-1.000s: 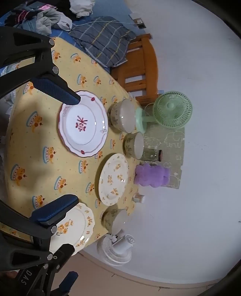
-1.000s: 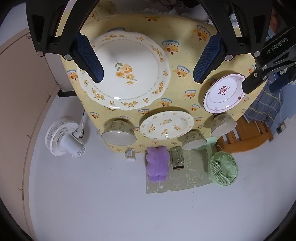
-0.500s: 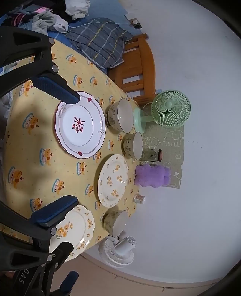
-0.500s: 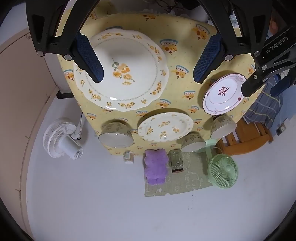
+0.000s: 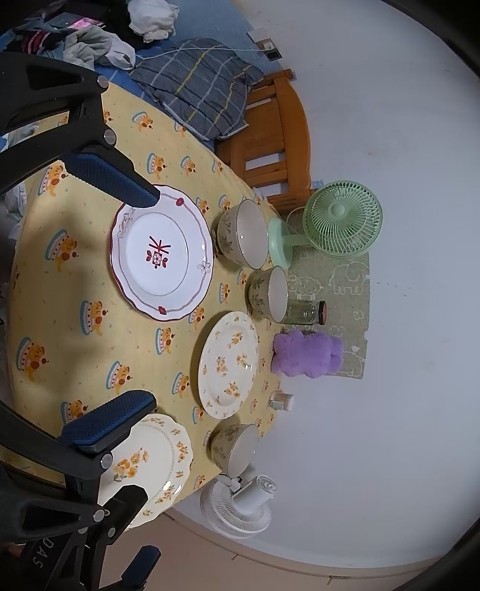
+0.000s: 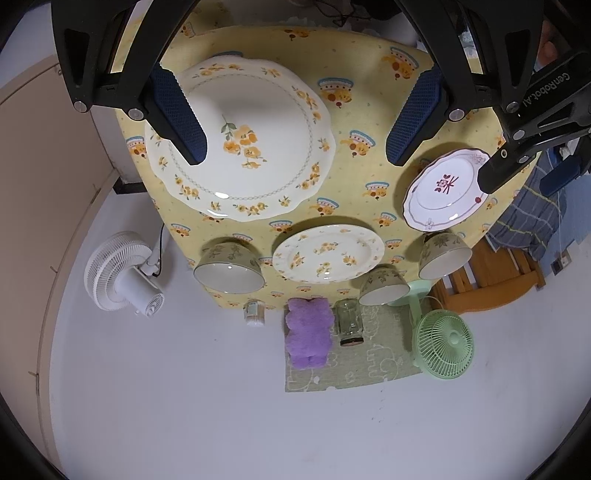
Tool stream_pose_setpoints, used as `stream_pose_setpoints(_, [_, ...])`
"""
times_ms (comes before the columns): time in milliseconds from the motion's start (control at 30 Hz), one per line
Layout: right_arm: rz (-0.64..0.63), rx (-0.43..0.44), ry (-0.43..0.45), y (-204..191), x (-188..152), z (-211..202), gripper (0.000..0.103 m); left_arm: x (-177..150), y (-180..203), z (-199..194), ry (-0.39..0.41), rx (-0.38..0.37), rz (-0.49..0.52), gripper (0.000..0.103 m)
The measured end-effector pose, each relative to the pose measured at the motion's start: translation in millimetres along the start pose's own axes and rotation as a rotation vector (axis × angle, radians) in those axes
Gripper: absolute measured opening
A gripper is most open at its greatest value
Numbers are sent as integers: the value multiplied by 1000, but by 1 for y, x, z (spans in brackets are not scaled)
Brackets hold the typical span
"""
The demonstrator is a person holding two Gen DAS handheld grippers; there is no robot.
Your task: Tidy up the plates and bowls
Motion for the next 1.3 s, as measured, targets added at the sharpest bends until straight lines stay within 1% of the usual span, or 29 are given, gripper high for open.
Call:
stream_pose_setpoints(300, [4,-3,-1,2,-2,0,99,-6,5,1,-8,0,9,100])
stream_pose_setpoints(967, [8,2,9,7,0,-5,99,-2,7,-3,-11,3,7,100])
stream_pose_setpoints(1133, [7,-5,10,2,4,-6,99,0,4,1,-22,-8,17,100])
stream_pose_setpoints(1300, [16,-18,0,-2,7,-3,99,4,0,8,-42,-28,22,97])
Point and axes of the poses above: each gripper's, at about its wrist camera, not at the fingertips, and z roughly the way its jaws point, y to its right, x to its top, the point moved 8 cm from there along z, roughly the way its jaws point
